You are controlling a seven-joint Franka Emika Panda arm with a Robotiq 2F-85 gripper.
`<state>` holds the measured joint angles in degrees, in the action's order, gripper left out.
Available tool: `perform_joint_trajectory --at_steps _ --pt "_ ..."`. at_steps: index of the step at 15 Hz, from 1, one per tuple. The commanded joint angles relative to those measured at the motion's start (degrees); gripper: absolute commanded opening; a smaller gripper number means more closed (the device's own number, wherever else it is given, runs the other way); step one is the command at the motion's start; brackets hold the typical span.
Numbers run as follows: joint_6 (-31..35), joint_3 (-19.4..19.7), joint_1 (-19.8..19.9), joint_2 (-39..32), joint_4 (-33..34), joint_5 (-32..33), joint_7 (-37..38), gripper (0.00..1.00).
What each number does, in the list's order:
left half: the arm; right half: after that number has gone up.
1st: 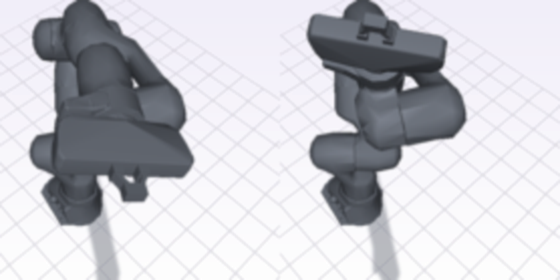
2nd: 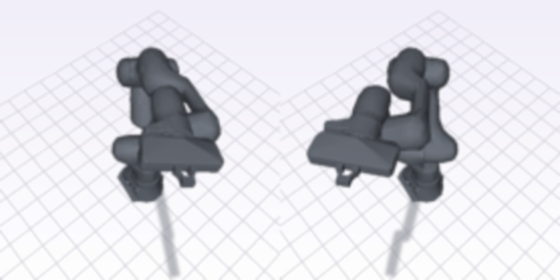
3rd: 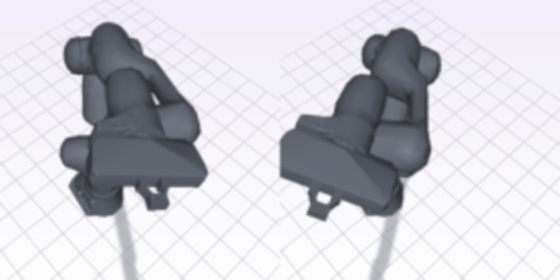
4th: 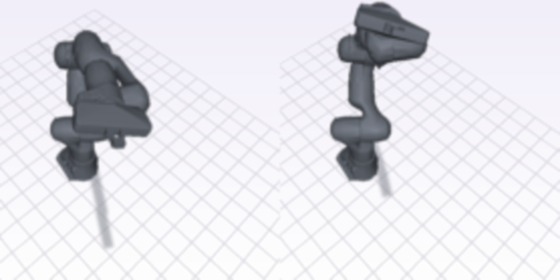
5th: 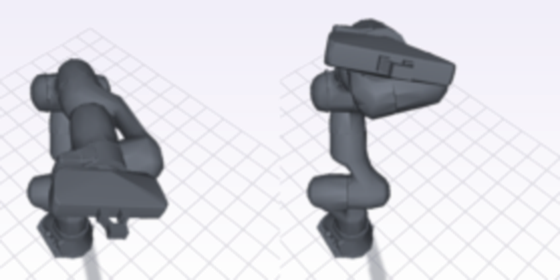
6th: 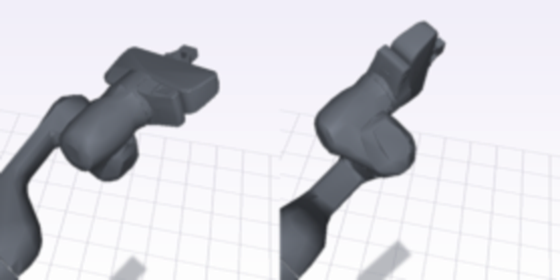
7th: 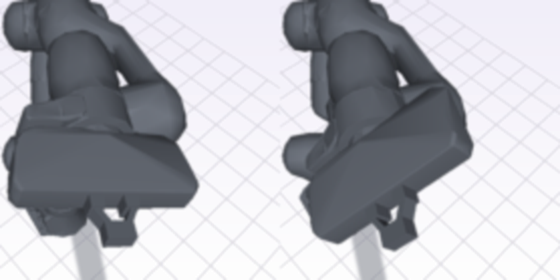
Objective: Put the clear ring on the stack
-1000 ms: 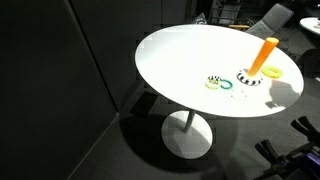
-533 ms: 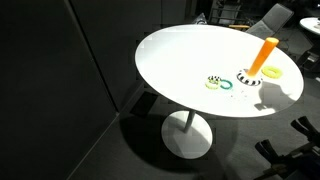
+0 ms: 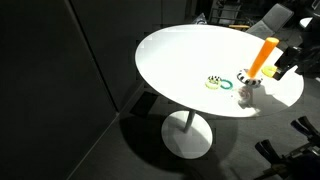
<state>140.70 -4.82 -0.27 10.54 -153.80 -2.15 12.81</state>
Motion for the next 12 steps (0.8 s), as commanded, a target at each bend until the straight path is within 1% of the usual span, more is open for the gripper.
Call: perform_joint_trajectory --at_steps 1,5,10,11,12 --pt "0.8 -0.7 -0.4 -6.2 5.3 2.0 3.9 1.0" --pt "2.2 -0.5 -1.5 -11.2 9.0 2.6 3.7 1.0" --pt "5.8 0.1 -3.0 -16.6 11.4 3.9 3.0 1.0" --pt "6.2 0.2 -3.2 -17.3 11.8 3.8 2.8 1.0" --pt "5.5 0.2 -3.2 -15.3 10.0 2.3 1.6 1.0"
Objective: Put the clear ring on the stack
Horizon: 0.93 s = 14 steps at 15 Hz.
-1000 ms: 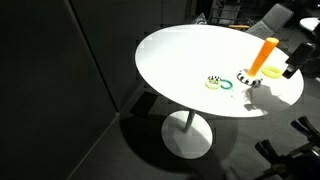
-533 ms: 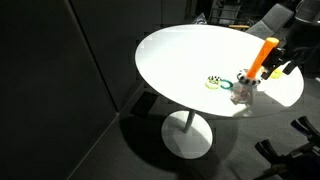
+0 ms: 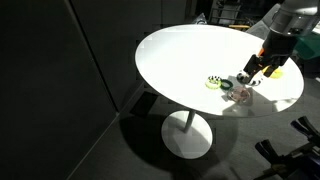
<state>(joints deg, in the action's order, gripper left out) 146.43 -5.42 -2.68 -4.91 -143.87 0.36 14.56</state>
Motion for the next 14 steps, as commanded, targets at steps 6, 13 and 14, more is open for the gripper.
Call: perform_joint_trajectory --at_steps 6,13,14 --pt "0.8 1.0 -1.1 -2.0 1.0 0.1 0.2 1.0" --pt "5.2 2.0 -2.1 -5.8 0.7 1.8 1.5 1.0" --pt "6.1 2.2 -2.2 -6.5 0.7 1.5 1.0 1.0"
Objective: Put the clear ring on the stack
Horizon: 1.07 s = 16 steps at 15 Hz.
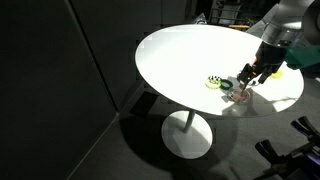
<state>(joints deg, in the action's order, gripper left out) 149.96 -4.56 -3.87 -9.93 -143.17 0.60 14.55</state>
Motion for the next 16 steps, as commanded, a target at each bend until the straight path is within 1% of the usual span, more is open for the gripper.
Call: perform_joint_trajectory --at_steps 1,7,16 --pt "3.7 1.5 -1.2 -2.1 -0.1 1.3 1.0 1.0" --pt "8.6 1.6 -1.6 -5.3 0.0 -0.5 -0.7 1.0" --pt "15.0 2.5 -3.3 -9.0 0.6 0.1 -0.3 1.0"
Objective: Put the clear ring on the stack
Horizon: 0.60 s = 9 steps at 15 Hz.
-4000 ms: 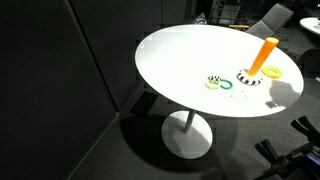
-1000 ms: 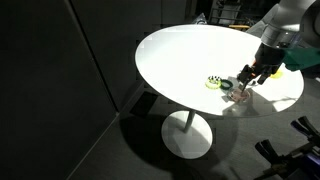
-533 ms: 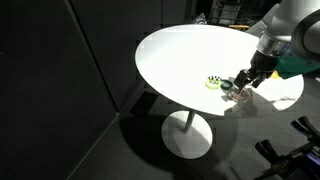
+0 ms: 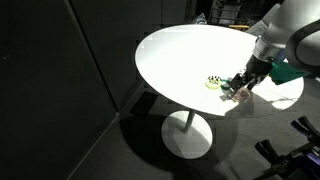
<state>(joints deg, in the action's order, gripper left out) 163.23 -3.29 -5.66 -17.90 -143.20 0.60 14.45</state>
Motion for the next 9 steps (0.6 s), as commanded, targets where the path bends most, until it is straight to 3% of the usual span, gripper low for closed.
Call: perform_joint_trajectory --at_steps 1,7,8,9 --pt "2.0 1.6 -1.9 -1.4 0.7 0.2 0.0 1.0" --pt "3.7 3.4 -3.9 -3.2 1.1 0.6 0.1 1.0" --pt "3.8 3.6 -4.1 -3.3 1.2 0.6 0.0 0.78" --pt "3.9 3.9 -4.3 -3.5 1.2 0.6 0.0 0.73"
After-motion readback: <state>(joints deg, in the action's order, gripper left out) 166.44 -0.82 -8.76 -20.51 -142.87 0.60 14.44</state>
